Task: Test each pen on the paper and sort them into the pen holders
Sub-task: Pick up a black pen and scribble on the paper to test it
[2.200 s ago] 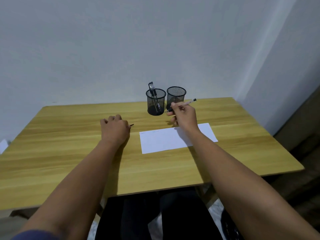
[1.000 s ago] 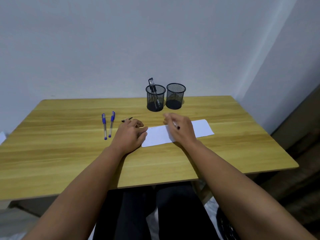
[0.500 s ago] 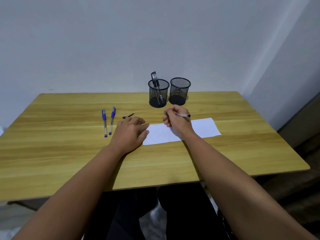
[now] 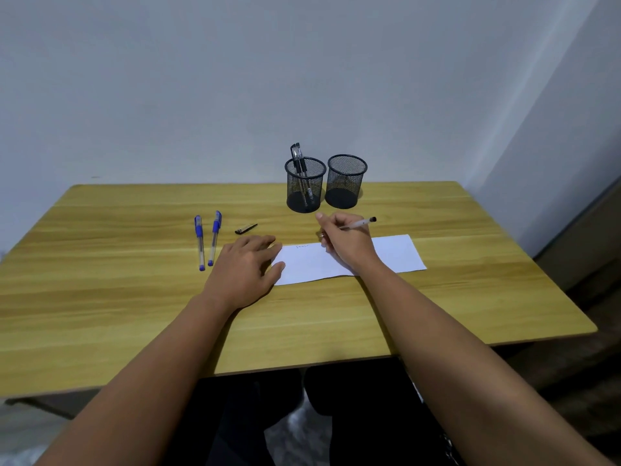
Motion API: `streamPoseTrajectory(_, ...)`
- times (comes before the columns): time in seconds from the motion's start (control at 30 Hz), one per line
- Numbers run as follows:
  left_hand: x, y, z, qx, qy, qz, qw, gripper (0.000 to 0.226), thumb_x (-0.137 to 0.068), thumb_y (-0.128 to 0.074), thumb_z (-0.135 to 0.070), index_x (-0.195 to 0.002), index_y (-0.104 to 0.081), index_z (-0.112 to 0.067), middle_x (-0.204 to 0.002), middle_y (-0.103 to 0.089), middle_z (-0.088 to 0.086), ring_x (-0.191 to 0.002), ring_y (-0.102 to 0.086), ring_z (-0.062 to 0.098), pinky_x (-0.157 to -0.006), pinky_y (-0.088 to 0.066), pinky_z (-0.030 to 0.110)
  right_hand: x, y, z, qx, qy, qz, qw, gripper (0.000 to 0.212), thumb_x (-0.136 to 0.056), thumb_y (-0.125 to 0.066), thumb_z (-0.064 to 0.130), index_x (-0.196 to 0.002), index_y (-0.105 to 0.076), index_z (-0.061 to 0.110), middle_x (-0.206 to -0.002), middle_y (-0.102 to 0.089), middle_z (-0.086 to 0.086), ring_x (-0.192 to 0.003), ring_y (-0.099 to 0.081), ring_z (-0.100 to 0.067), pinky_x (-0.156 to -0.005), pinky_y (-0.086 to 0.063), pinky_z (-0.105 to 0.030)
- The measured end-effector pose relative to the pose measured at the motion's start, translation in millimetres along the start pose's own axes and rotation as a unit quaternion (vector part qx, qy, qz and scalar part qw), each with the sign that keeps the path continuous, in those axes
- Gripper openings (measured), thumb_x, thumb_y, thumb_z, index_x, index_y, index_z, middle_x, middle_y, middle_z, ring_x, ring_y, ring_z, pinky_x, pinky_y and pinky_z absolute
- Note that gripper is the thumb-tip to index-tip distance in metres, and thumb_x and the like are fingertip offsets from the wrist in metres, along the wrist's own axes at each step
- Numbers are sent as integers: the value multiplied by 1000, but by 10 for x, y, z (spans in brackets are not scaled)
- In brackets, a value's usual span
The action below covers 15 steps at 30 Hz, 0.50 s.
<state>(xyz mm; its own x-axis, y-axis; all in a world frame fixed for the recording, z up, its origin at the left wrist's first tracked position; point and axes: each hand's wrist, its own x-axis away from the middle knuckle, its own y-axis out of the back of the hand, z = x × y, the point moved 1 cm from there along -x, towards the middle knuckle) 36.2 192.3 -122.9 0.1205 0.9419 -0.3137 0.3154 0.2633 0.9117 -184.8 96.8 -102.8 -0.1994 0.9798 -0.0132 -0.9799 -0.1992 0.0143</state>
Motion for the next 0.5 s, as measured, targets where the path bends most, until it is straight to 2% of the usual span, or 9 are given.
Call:
streamPoseTrajectory(0.13, 19, 14, -12, -9, 15, 2, 1000, 55, -94, -41, -57, -139, -61, -32, -148, -54, -8, -140, -41, 19, -108, -37, 46, -9, 5, -15, 1, -9, -9, 1000, 51, -103, -72, 31, -84, -58, -14, -72, -62, -18, -62, -58, -26, -53, -48, -29)
streamPoseTrajectory(0.27, 19, 23, 14, 7, 17, 4, 1000, 54, -95, -39, -53, -139, -61, -31, -148, -53, -8, -140, -40, 18, -109, -36, 46, 8, 13, -40, 25, -6, -8, 1000, 53, -102, -74, 31, -78, -54, -12, -66, -60, -19, -56, -58, -19, -51, -48, -25)
streamPoseTrajectory(0.4, 11, 13, 21, 13, 17, 7, 1000, 52, -95, -39, -49, -139, -61, -31, -149, -52, -9, -140, -39, 19, -108, -34, 45, -26, 32, -65, 26, -14, -8, 1000, 38, -102, -74, 20, -73, -57, 1, -61, -58, -14, -55, -60, -19, -55, -50, -28)
streamPoseTrajectory(0.5, 16, 13, 11, 10, 17, 7, 1000, 52, -96, -39, -48, -140, -60, -31, -150, -51, -9, -141, -38, 19, -108, -33, 44, -44, 25, -78, 34, -15, -15, 999, 35, -101, -73, 16, -73, -57, 4, -64, -59, -17, -55, -61, -20, -56, -50, -31)
